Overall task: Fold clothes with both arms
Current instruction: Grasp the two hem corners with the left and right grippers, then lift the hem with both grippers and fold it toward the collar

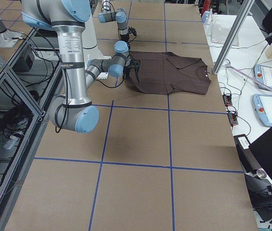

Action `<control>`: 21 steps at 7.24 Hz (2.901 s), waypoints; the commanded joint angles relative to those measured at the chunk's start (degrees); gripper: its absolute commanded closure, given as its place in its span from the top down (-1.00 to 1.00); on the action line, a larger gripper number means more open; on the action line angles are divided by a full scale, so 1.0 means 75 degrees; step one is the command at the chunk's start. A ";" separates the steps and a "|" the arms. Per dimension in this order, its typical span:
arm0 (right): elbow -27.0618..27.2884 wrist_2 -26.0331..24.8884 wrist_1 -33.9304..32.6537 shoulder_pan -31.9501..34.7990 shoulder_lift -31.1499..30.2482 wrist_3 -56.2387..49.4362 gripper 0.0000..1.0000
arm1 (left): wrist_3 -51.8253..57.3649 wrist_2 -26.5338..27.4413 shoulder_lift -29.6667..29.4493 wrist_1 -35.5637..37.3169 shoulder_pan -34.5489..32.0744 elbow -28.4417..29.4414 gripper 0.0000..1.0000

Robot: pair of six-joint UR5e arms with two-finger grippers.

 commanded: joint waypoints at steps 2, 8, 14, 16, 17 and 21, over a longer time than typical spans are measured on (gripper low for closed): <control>-0.0017 0.0000 0.0000 0.0008 -0.0004 0.0000 -1.00 | 0.0000 -0.0012 -0.0367 0.0513 -0.0001 -0.0017 -1.00; 0.1010 0.0924 0.0000 -0.0014 -0.0377 0.0012 -1.00 | 0.0317 -0.0082 0.0277 0.2066 0.0520 -0.2590 -1.00; 0.1017 0.2496 0.0012 0.0963 -0.0230 -0.1442 -1.00 | 0.0851 -0.0994 0.0219 0.2681 0.0146 -0.3651 -1.00; 0.0106 0.2450 0.0000 0.1890 0.0505 -0.2643 -1.00 | 0.1975 -0.1125 -0.0235 0.2669 -0.1097 -0.3244 -1.00; -0.0666 0.2415 0.0000 0.2313 0.1207 -0.3008 -1.00 | 0.2502 -0.1114 -0.0726 0.2669 -0.1822 -0.2707 -1.00; -0.3185 0.1430 0.0046 0.3088 0.2850 -0.5049 -1.00 | 0.3655 -0.1090 -0.1738 0.1225 -0.3572 0.0373 -1.00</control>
